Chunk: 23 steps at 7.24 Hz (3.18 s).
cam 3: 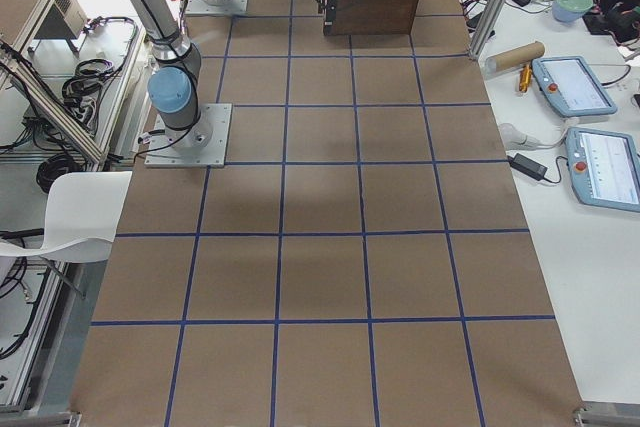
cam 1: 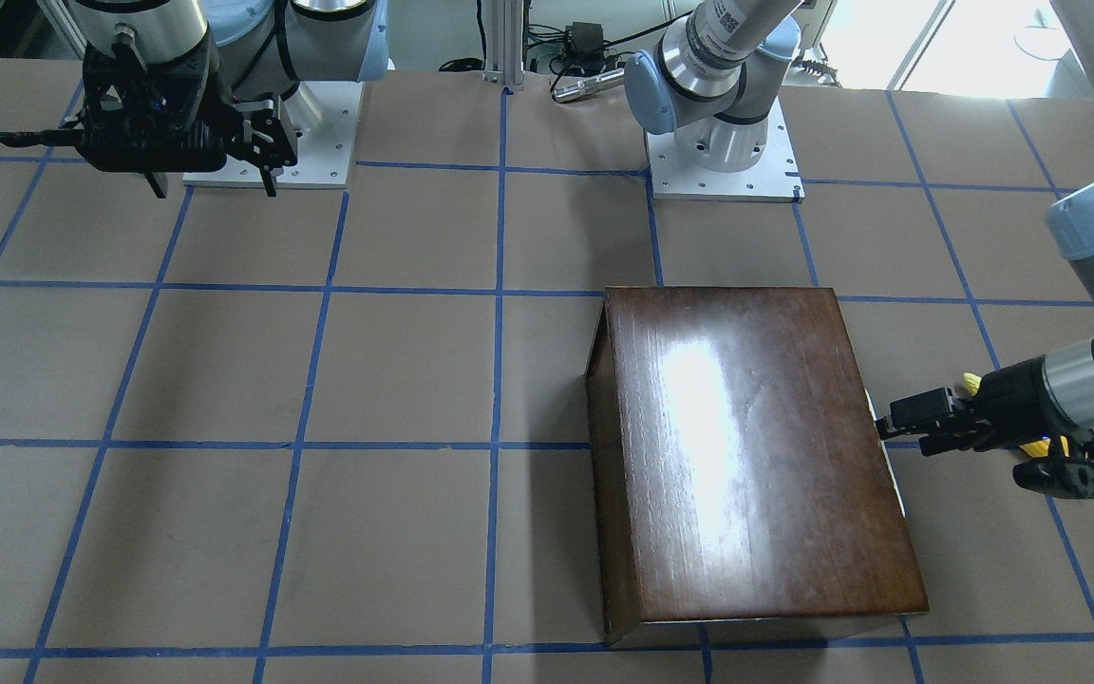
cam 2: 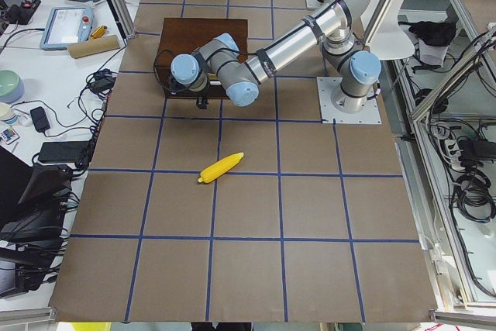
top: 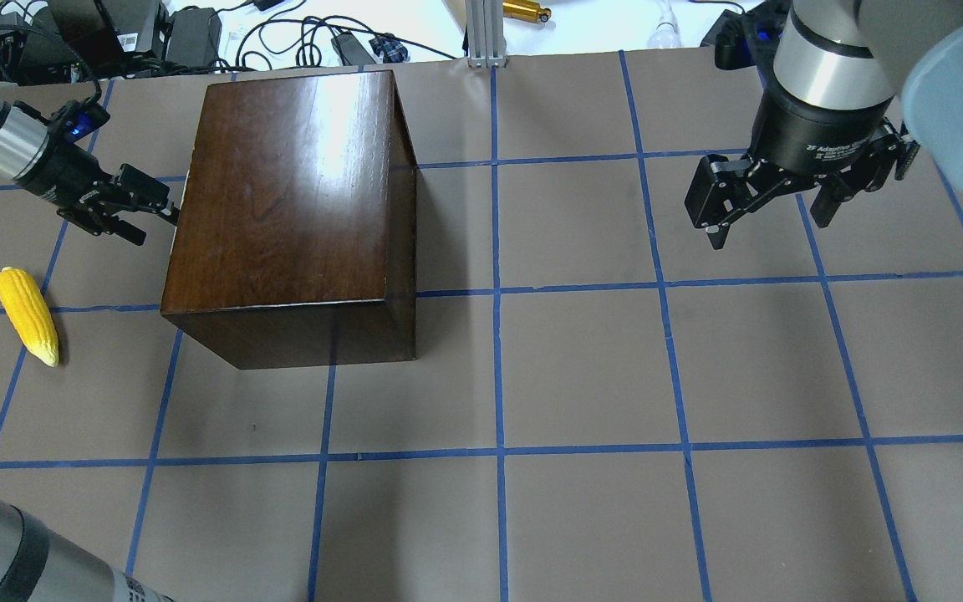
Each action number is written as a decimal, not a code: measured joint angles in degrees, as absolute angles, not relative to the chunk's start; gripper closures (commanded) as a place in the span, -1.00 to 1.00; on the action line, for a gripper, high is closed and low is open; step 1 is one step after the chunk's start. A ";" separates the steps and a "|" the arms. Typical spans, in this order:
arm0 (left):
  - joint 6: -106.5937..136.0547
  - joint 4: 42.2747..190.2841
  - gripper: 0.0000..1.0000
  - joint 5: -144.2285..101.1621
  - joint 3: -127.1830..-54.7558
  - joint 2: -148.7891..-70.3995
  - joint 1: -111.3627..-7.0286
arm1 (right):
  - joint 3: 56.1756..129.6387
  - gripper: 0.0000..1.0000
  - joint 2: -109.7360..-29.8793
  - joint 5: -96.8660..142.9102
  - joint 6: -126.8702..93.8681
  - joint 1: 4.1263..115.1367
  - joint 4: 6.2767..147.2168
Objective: Open drawer and put corn inside
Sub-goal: 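Close the left gripper on the white drawer handle, then pull the drawer outward from the cabinet with the left gripper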
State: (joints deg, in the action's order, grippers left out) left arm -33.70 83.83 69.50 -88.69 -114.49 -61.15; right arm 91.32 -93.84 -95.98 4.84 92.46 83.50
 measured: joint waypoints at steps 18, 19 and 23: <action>-34.08 80.25 -1.00 71.92 -90.15 -115.13 -61.00 | 91.32 -1.00 -93.82 -95.99 4.84 92.46 83.50; -34.10 79.81 -1.00 72.08 -90.38 -115.11 -60.89 | 91.32 -1.00 -93.81 -95.98 4.84 92.46 83.50; -34.36 79.54 -1.00 72.15 -90.58 -115.02 -58.87 | 91.32 -1.00 -93.86 -95.98 4.83 92.46 83.50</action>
State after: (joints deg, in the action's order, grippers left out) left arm -34.36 79.54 72.15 -90.58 -115.02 -58.87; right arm 91.32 -93.86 -95.98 4.83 92.46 83.50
